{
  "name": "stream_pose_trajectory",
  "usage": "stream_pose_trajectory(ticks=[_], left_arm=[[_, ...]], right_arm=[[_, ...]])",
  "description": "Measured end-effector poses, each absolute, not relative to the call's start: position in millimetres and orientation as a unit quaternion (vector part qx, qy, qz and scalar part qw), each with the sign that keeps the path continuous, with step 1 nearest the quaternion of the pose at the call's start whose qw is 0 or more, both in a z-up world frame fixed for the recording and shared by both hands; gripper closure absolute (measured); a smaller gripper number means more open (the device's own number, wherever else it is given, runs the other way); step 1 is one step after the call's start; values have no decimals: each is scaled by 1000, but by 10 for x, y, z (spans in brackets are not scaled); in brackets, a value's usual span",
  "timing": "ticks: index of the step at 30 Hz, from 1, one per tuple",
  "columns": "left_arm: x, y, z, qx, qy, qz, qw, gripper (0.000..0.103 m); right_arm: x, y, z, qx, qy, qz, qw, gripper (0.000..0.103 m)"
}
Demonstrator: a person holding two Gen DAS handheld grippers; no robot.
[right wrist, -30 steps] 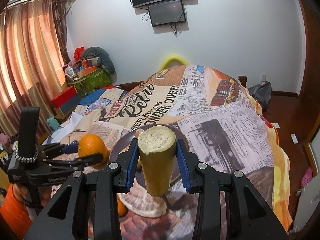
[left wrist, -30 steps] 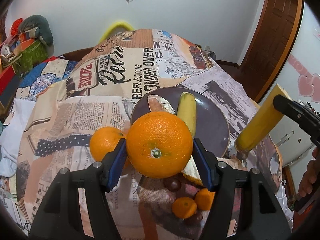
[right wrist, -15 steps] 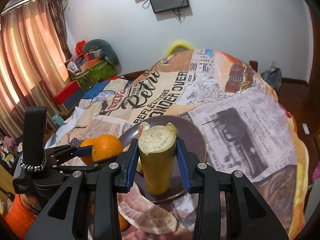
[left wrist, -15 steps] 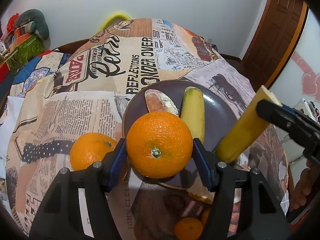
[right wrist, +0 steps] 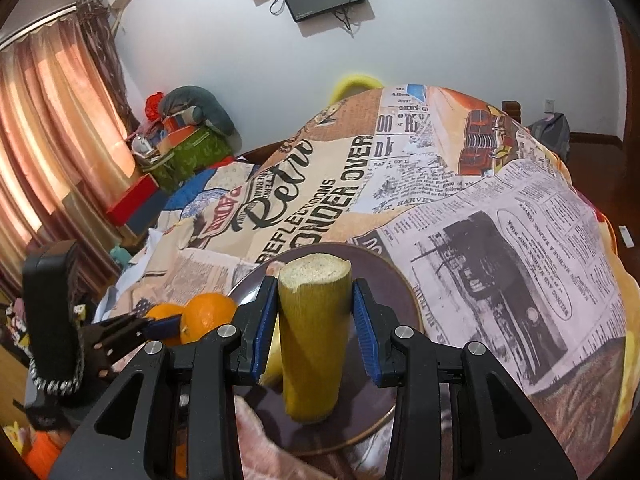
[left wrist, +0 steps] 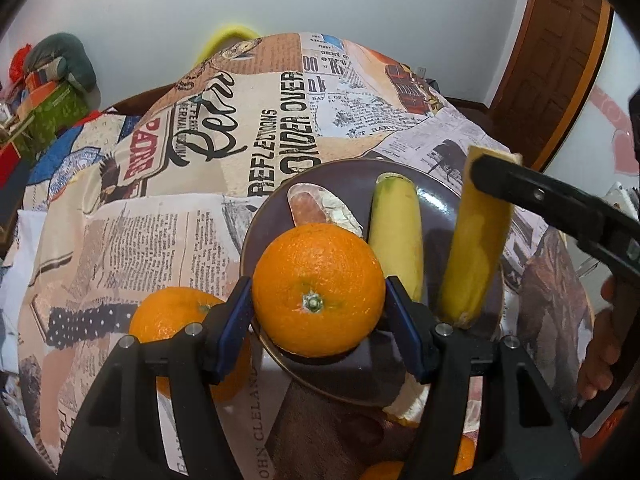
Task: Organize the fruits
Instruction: 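Set the sugarcane on the plate with the right gripper while the left places the orange there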
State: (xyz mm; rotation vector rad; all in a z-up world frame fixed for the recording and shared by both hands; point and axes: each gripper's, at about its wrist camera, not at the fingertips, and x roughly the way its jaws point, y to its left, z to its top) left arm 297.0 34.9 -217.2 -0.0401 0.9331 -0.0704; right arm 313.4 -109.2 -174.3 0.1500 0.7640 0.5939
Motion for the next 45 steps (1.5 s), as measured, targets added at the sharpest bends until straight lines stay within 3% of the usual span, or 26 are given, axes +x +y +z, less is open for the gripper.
stream_pose_trajectory(ticks=[20, 39, 45], left_arm=[[2885, 436, -2029, -39, 430, -29, 901, 30], [2314, 558, -1578, -45, 395, -12, 918, 24], [2124, 619, -1596, -53, 399, -7, 915, 22]], right_arm=[[3240, -1073, -1888, 22, 405, 246, 880, 62], [2516, -1118, -1482, -22, 359, 265, 895, 61], [2334, -1037, -1583, -31, 370, 280, 885, 52]])
